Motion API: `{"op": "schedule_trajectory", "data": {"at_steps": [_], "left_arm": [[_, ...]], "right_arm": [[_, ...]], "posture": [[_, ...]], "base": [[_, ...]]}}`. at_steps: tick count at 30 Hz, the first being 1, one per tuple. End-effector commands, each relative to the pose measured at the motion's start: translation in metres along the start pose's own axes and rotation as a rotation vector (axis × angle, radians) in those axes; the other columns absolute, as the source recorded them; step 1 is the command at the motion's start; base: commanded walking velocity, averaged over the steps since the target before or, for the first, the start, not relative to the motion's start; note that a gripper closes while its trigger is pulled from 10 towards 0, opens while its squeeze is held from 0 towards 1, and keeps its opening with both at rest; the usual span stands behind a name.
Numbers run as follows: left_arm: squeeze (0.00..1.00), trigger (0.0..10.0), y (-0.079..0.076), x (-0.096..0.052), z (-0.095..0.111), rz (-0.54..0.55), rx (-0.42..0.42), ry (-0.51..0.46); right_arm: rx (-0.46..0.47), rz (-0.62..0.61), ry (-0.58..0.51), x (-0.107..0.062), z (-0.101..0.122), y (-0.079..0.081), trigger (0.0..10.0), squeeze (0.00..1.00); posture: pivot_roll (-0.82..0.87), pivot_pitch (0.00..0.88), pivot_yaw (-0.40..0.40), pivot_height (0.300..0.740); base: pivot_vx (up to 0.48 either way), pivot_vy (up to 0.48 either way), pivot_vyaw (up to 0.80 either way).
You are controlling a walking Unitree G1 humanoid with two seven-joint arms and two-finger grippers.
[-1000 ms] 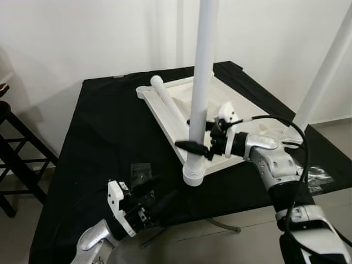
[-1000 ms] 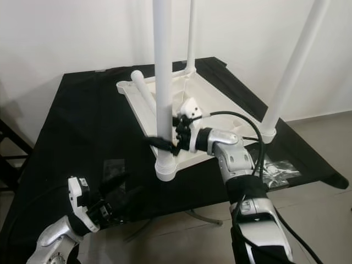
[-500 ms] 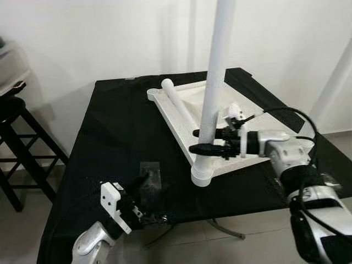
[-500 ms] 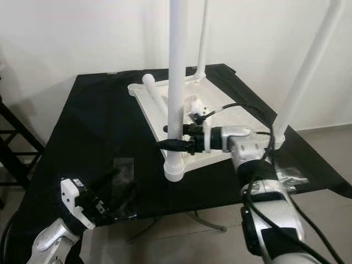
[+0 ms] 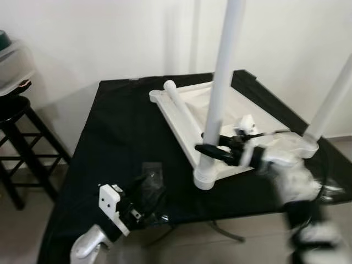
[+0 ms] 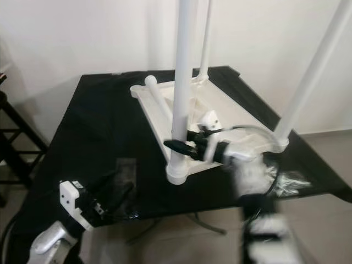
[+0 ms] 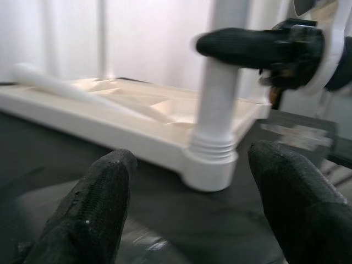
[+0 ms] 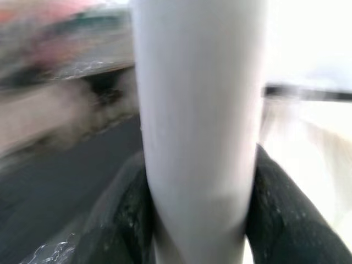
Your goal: Building children table
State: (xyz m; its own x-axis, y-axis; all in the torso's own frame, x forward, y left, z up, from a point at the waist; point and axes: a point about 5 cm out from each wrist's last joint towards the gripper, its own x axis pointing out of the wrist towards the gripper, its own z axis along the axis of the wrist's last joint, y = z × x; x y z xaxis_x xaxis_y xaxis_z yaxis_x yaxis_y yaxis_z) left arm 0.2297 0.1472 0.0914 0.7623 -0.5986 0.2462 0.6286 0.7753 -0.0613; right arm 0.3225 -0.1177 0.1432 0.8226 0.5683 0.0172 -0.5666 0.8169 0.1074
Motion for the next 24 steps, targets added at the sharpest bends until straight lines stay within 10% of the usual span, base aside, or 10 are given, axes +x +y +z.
{"op": "schedule_trajectory", "data": {"at_steps": [1,9,11,12,13,14,21,22,23,24], "left_arm": [[0.00,10.0,0.000,-0.001,0.000,-0.013,0.018,0.018],[0.00,10.0,-0.001,0.002,-0.002,-0.013,0.017,0.025],[0.00,10.0,-0.001,0.003,-0.003,-0.007,0.017,0.024],[0.00,10.0,-0.001,0.003,-0.003,-0.007,0.017,0.024],[0.00,10.0,-0.001,0.004,-0.003,-0.006,0.016,0.024],[0.00,10.0,-0.001,0.005,-0.004,-0.006,0.015,0.025],[0.00,10.0,-0.002,0.008,-0.005,-0.014,0.007,0.026],[0.00,10.0,-0.002,0.008,-0.005,-0.016,0.006,0.027],[0.00,10.0,-0.002,0.008,-0.005,-0.016,0.006,0.027],[0.00,10.0,-0.002,0.009,-0.006,-0.016,0.006,0.027]], "right_arm": [[0.092,-0.170,0.242,-0.011,-0.052,0.010,0.0,0.00],[0.068,-0.146,0.245,0.007,-0.053,0.026,0.0,0.00],[0.069,-0.135,0.240,0.013,-0.044,0.022,9.5,0.00],[0.069,-0.135,0.240,0.013,-0.044,0.022,9.5,0.00],[0.079,-0.115,0.219,0.016,-0.036,0.020,10.0,0.25],[0.093,-0.015,0.198,0.021,-0.025,0.021,10.0,1.00],[-0.057,0.314,0.117,0.025,0.021,0.013,10.0,1.00],[-0.094,0.401,0.119,0.022,0.028,0.009,10.0,0.82],[-0.128,0.484,0.119,0.020,0.035,0.005,10.0,0.03],[-0.144,0.527,0.120,0.018,0.038,0.003,10.0,0.03]], "posture": [[0.00,0.000,0.037,0.740],[0.01,0.000,0.014,0.740],[0.01,0.000,0.014,0.740],[0.01,0.000,0.014,0.740],[0.01,0.000,0.011,0.740],[0.01,0.000,0.012,0.740],[0.01,0.000,0.012,0.740],[0.01,0.000,0.012,0.740],[0.01,0.000,0.012,0.740],[0.01,0.000,0.012,0.740]], "base": [[0.000,0.000,0.00],[0.000,0.000,0.00],[0.000,0.000,0.00],[0.000,0.000,0.00],[0.000,0.000,0.00],[0.000,0.000,0.00],[0.000,0.000,0.00],[0.000,0.000,0.00],[0.000,0.000,0.00],[0.000,0.000,0.00]]}}
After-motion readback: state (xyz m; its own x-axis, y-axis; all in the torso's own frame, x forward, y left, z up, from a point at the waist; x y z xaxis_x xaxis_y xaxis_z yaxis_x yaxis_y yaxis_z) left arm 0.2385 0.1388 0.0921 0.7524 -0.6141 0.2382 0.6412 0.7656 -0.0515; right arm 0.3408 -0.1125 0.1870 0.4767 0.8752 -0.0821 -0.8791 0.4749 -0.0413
